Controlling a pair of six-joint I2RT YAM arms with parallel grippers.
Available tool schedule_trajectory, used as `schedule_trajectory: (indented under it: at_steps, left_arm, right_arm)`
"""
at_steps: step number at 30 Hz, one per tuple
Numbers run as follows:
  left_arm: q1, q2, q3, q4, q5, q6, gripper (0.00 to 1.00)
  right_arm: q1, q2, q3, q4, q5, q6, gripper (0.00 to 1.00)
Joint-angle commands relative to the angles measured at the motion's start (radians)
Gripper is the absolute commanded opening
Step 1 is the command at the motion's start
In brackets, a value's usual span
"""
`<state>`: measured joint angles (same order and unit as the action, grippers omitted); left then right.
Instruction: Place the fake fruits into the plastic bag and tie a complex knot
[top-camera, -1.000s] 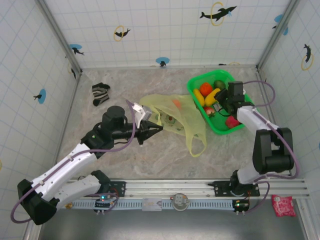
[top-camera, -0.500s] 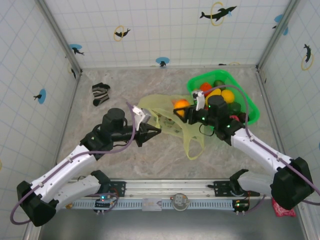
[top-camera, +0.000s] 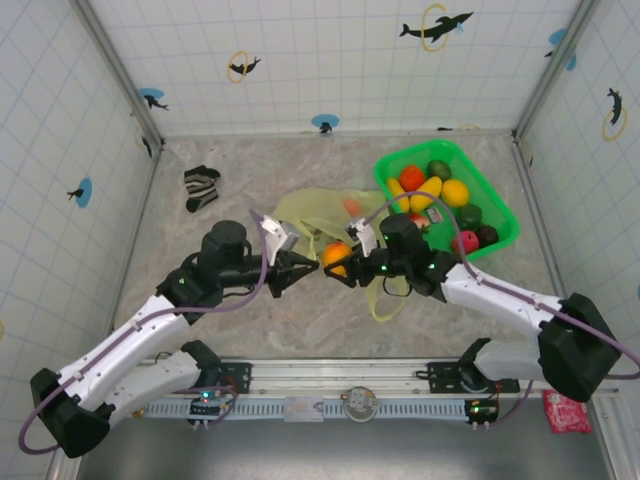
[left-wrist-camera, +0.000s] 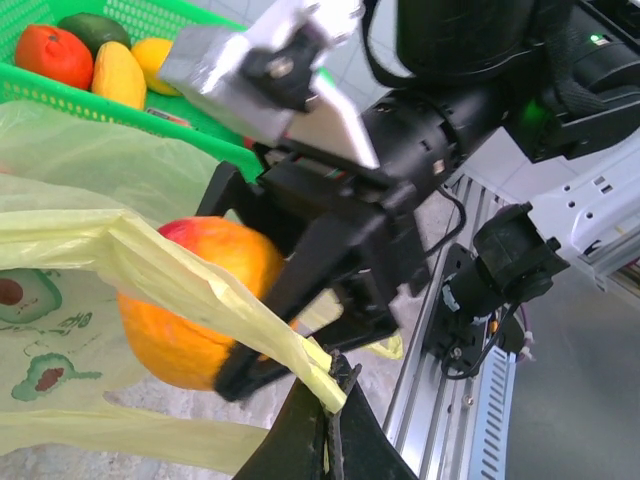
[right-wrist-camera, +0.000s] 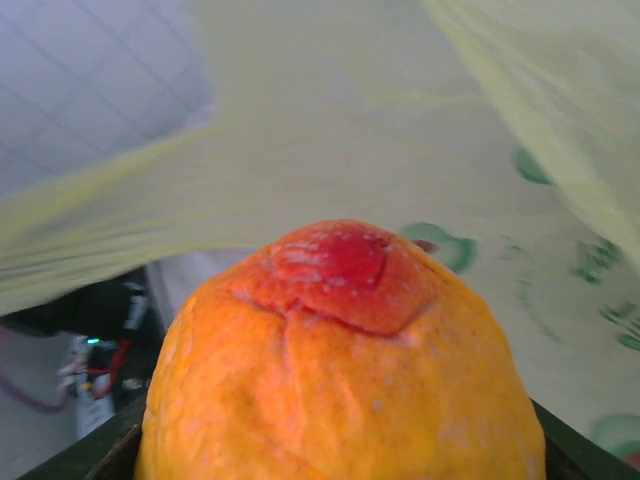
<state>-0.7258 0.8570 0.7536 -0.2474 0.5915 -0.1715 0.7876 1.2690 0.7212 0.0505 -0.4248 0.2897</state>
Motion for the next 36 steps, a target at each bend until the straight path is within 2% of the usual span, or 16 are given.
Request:
schedule_trajectory:
  at_steps: [1,11,14,20,21,23,26,30,36]
  left_arm:
    - [-0.004,-0.020,-0.014,-0.048,0.013,0.061,0.00]
    - [-0.005,-0.052,-0.069,-0.065,0.024,0.098,0.00]
    - [-0.005,-0.046,-0.068,-0.056,0.039,0.097,0.00]
    - [-0.004,-0.045,-0.064,-0.028,-0.007,0.072,0.00]
    - [-0.004,-0.048,-0.069,-0.019,-0.036,0.057,0.00]
    - [-0.003,-0.050,-0.084,-0.001,-0.075,0.041,0.00]
    - [-0.004,-0.048,-0.087,0.008,-0.078,0.029,0.00]
    - [-0.003,-0.056,-0.088,0.007,-0.085,0.026,0.00]
    - [-0.003,-0.049,-0.095,0.003,-0.085,0.030,0.00]
  right_arm:
    - [0.001,0.087,0.097,-0.083,0.158,-0.013,0.48]
    - [0.014,0.238,0.288,-0.143,0.540,0.011,0.47]
    - [0.024,0.284,0.342,-0.131,0.595,0.029,0.49]
    - [0.074,0.434,0.482,-0.151,0.613,0.031,0.53]
    - [0.079,0.456,0.493,-0.151,0.618,0.031,0.57]
    - [0.087,0.509,0.532,-0.183,0.641,0.047,0.72]
    - [0.088,0.543,0.559,-0.230,0.642,0.067,0.79]
    - [0.086,0.478,0.492,-0.179,0.648,0.067,0.78]
    - [0.078,0.372,0.415,-0.136,0.589,0.043,0.77]
